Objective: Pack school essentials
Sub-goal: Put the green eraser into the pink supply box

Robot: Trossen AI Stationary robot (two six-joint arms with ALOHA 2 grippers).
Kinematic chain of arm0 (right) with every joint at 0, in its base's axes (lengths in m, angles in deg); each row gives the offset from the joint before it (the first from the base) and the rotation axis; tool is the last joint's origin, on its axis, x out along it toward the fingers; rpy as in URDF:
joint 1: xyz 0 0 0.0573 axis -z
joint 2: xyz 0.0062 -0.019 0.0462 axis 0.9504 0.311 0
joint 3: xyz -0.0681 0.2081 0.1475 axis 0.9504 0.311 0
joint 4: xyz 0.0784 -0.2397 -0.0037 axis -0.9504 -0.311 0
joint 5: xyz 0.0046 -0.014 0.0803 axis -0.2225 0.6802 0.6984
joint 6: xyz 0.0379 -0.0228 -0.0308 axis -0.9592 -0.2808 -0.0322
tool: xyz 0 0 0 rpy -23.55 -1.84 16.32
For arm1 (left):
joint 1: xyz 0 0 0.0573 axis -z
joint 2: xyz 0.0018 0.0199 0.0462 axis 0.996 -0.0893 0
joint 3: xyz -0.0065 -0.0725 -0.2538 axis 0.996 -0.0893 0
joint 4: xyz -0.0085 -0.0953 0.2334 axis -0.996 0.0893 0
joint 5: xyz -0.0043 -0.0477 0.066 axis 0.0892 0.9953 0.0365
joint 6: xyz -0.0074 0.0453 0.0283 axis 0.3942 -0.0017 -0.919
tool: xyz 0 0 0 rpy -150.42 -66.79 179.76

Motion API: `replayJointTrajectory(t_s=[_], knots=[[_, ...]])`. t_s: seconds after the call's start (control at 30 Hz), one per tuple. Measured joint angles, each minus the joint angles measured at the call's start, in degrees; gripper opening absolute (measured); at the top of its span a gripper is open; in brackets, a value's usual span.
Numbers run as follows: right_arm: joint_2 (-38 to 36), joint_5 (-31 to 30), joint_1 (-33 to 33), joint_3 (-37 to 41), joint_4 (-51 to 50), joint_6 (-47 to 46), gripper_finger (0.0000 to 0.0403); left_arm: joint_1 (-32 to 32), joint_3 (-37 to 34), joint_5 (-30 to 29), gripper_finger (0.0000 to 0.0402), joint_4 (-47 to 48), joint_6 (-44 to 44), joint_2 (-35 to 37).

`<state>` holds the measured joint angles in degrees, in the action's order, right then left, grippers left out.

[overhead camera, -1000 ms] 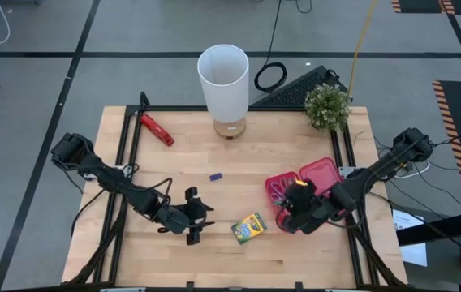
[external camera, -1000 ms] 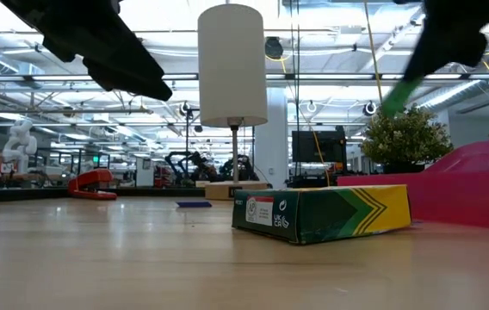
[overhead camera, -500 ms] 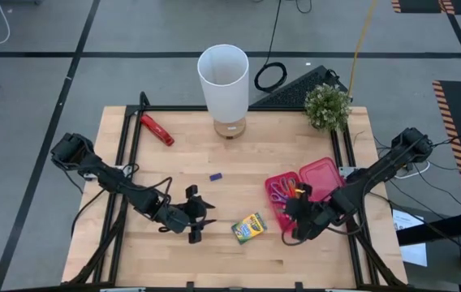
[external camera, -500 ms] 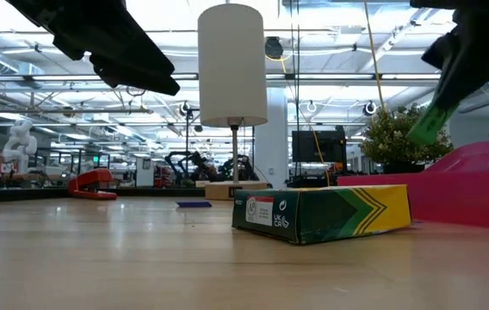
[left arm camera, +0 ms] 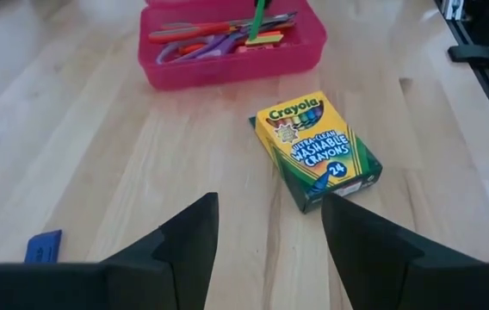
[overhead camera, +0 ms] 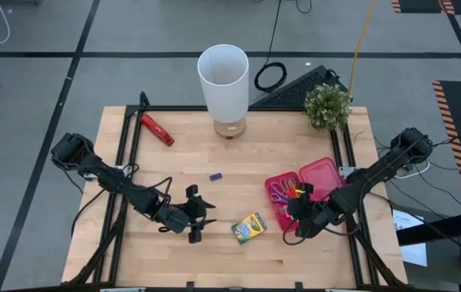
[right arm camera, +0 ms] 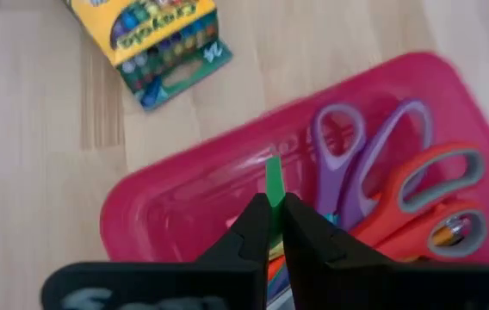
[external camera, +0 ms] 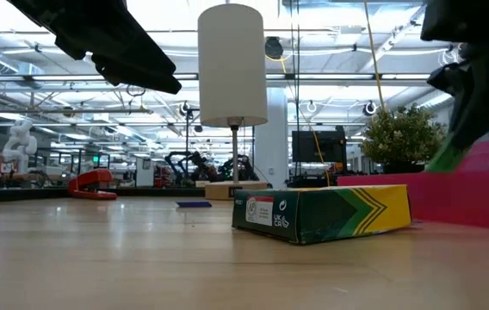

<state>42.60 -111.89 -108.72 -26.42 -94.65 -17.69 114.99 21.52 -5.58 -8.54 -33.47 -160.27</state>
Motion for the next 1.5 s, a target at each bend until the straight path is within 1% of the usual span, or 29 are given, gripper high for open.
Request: replayJointTrajectory(t_s=[0.1,0.33,0.4,0.5,0.63,0.77,0.93,1.07,1.3,1.43,1.5], knots=[[0.3,0.5,0.2,1.0,-0.1,-0.2,0.0012,-0.1,0.0,0.0,0.0209,-0.6,-0.3,0.0],[3.4,0.9,1.8,1.5,0.1,0.4,0.0012,-0.2,0.0,-0.4,0.0209,-1.6,-1.0,0.0],[3.6,2.0,2.0,1.5,0.5,0.4,0.0018,-0.2,0.0,-0.4,0.0209,-1.6,-1.0,0.0],[3.9,3.3,2.3,1.5,0.6,-0.4,0.0041,-0.2,0.0,-0.4,0.0209,-1.5,-1.0,0.0],[3.9,4.1,2.6,1.5,0.7,-2.5,0.0086,-0.2,0.0,-0.4,0.0209,-1.5,-1.0,0.0],[3.9,6.4,2.8,1.5,0.8,-4.9,0.0128,-0.2,0.0,-0.4,0.0209,-1.4,-0.9,0.0],[3.9,6.8,2.8,1.5,3.0,-5.6,0.0158,-0.2,0.0,-0.4,0.0209,-1.4,-0.9,0.0],[3.8,6.8,2.8,1.5,4.3,-6.0,0.0162,-0.2,0.0,-0.4,0.0209,-1.4,-0.9,0.0],[3.5,6.9,2.8,1.5,4.2,-9.9,0.0152,-0.6,0.0,-0.4,0.0209,-1.0,-1.7,0.0],[3.4,9.3,2.8,1.5,2.3,-10.5,0.0139,-1.0,0.0,-0.9,0.0209,0.0,-1.4,0.0],[3.4,8.9,2.8,1.8,2.4,-10.5,0.0126,-1.1,0.0,-1.1,0.0209,0.1,-1.4,0.0]])
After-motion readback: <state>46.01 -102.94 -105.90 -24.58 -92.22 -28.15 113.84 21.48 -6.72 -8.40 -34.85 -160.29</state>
